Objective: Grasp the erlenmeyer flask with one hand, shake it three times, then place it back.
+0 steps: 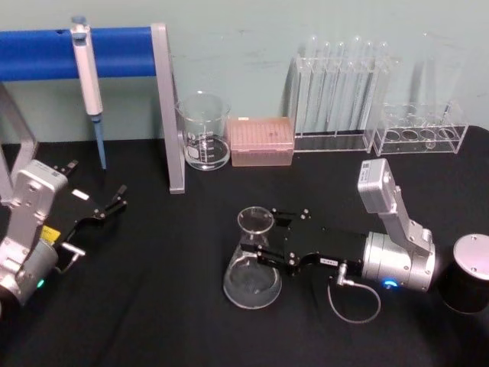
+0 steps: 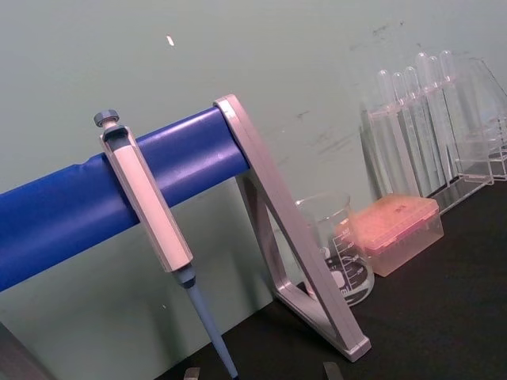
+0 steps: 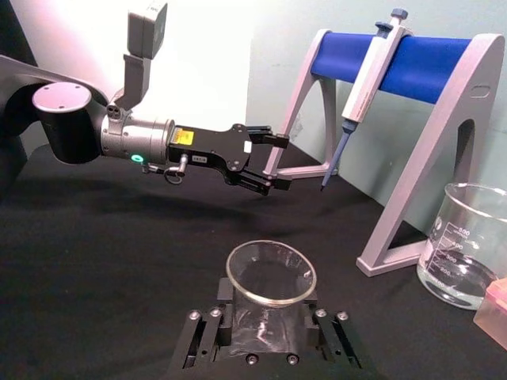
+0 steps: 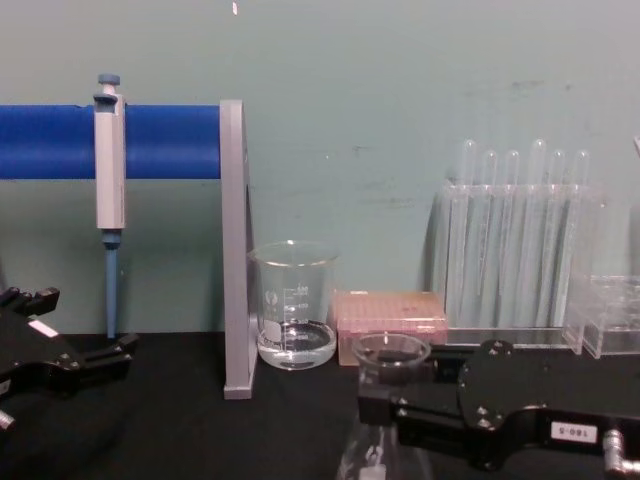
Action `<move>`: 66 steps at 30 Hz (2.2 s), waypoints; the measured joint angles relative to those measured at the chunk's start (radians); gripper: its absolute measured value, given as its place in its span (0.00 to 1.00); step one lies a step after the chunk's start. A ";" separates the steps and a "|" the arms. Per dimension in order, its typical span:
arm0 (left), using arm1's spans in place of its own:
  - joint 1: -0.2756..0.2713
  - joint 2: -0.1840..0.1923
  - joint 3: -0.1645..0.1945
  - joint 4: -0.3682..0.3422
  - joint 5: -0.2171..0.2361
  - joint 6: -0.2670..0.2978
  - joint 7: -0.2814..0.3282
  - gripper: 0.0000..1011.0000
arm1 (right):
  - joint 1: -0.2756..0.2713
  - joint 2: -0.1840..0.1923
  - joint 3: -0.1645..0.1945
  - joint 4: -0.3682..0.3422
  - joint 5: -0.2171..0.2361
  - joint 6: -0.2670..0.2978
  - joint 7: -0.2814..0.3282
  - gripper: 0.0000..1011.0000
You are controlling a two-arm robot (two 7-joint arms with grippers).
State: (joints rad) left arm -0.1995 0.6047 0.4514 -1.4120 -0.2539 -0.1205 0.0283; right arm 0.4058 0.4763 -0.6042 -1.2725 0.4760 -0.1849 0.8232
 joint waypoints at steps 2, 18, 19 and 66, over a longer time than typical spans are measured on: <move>0.000 0.000 0.000 0.000 0.000 0.000 0.000 0.99 | 0.000 0.000 0.000 0.000 0.000 0.000 0.000 0.45; 0.000 0.000 0.000 0.000 0.000 0.000 0.000 0.99 | 0.000 0.000 0.000 0.000 0.000 0.000 0.000 0.45; 0.000 0.000 0.000 0.000 0.000 0.000 0.000 0.99 | 0.000 0.000 0.000 0.000 0.000 0.000 0.000 0.45; 0.000 0.000 0.000 0.000 0.000 0.000 0.000 0.99 | -0.078 0.007 0.185 -0.265 0.030 0.054 -0.260 0.45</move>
State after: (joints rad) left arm -0.1995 0.6047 0.4514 -1.4120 -0.2539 -0.1205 0.0283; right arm 0.3279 0.4834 -0.4189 -1.5379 0.5064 -0.1308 0.5635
